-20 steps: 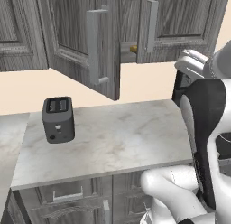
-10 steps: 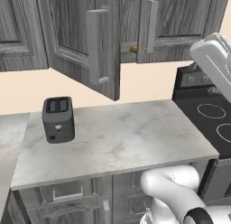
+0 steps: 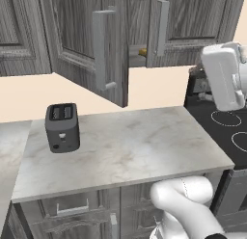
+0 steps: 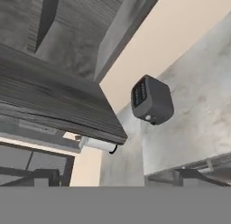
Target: Open the cabinet. Pick the sponge and place it next to the sink. Then close the cabinet.
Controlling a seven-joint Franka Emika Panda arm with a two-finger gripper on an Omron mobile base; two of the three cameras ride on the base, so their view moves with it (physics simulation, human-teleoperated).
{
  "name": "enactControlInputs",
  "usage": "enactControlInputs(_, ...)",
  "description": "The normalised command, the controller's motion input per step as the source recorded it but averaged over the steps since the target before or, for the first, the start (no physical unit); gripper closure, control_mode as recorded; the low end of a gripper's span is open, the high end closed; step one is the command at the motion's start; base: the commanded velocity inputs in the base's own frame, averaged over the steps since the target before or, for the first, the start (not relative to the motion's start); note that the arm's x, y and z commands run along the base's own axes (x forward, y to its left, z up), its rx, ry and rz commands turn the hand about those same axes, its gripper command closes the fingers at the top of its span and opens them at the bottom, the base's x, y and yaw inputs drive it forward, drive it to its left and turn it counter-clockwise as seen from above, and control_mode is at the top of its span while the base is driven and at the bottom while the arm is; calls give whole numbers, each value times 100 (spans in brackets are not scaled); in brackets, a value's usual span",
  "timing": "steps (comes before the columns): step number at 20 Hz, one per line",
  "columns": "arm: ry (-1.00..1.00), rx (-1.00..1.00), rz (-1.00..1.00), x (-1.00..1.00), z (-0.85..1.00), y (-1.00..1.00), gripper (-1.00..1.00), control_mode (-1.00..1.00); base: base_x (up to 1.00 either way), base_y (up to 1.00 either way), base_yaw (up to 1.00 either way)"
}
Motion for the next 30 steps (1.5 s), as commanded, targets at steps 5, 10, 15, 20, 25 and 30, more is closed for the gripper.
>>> enactControlInputs(5,-32,18,13,31,-34,45,-100,-100,0,0,0)
enactControlInputs(10,-10,15,12,5,15,18,-100,-100,0,0,0)
enactControlInputs(15,8,1,18,0,34,10,-100,-100,0,0,0)
enactControlInputs(20,18,0,18,18,10,17,-100,-100,0,0,0)
enactControlInputs(25,7,0,15,49,0,19,-100,-100,0,0,0)
enactControlInputs(30,0,0,11,57,-1,24,-100,-100,0,0,0)
